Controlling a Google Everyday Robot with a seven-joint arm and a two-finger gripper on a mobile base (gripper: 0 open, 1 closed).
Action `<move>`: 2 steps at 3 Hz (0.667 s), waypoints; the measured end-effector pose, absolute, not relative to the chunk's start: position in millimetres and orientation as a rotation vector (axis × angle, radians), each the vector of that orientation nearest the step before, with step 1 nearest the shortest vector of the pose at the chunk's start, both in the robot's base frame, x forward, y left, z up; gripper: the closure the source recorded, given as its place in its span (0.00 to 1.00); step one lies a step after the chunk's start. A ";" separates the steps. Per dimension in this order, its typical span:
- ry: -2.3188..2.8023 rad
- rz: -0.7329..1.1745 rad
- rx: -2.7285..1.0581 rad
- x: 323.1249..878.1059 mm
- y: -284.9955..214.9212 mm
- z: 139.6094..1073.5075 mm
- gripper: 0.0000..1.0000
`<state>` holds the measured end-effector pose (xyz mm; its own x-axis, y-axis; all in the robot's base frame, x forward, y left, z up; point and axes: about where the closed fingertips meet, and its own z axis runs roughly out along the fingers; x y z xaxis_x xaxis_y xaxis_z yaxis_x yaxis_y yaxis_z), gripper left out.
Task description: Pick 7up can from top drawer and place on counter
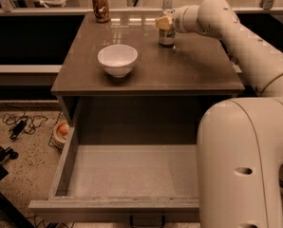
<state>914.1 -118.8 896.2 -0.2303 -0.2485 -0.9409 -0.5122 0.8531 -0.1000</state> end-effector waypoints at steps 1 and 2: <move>1.823 0.275 -0.578 914.7 -116.1 894.0 0.14; 1.825 0.278 -0.581 915.2 -113.4 891.8 0.00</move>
Offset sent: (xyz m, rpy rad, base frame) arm 0.0005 0.0025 -0.0021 0.0003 0.0025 0.0029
